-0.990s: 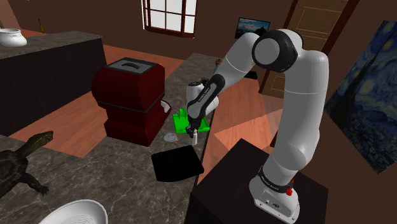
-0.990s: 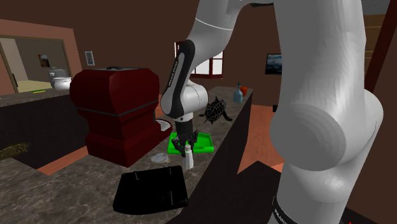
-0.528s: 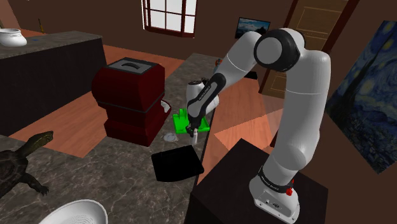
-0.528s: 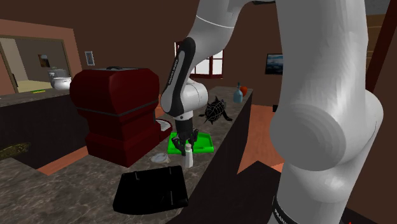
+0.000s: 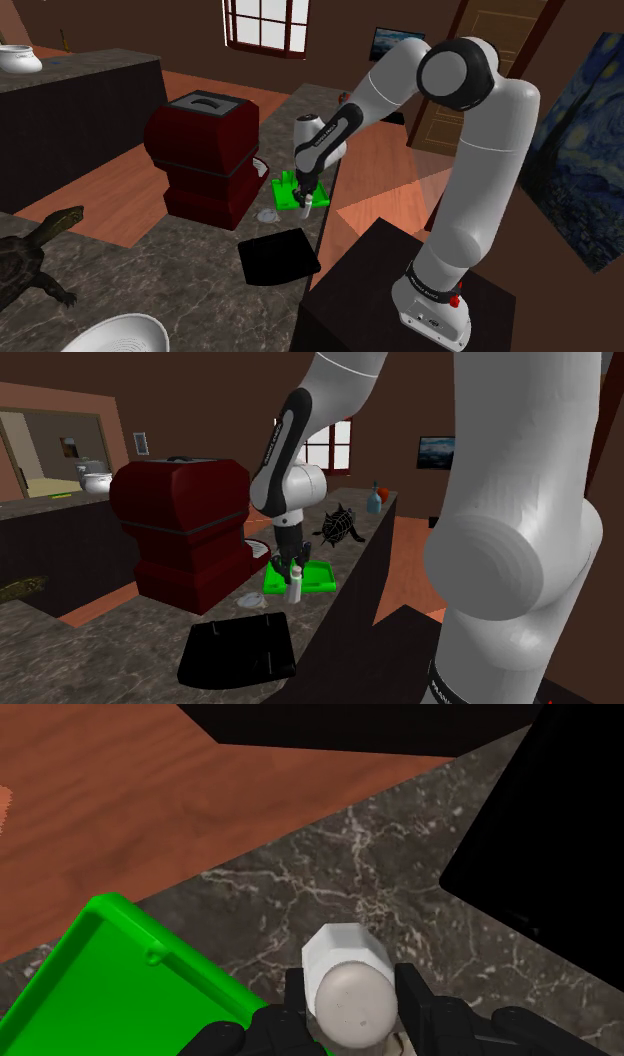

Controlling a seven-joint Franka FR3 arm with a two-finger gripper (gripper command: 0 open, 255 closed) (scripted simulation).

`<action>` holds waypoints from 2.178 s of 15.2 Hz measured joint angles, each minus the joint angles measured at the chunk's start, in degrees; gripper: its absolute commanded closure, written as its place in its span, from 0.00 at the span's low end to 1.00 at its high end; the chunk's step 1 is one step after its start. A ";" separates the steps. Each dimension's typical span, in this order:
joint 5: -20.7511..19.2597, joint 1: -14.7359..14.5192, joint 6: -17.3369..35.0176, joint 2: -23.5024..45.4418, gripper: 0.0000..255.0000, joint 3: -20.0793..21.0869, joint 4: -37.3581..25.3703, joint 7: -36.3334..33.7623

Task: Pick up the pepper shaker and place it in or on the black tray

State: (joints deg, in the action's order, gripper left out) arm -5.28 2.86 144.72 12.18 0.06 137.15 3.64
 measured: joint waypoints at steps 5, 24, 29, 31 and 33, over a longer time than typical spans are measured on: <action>0.39 0.09 -3.47 -3.42 1.00 0.09 -0.06 0.49; 1.63 -0.32 -17.87 -14.67 1.00 0.65 -3.21 1.15; 2.79 -3.49 -18.32 -17.78 1.00 4.12 -0.28 -4.62; 3.57 -5.02 -19.33 -19.41 1.00 5.83 0.44 -7.32; 4.31 -6.67 -19.78 -19.84 1.00 7.74 0.50 -10.35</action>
State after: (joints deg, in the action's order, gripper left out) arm -0.96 -3.81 124.93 -7.66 7.80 137.64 -6.71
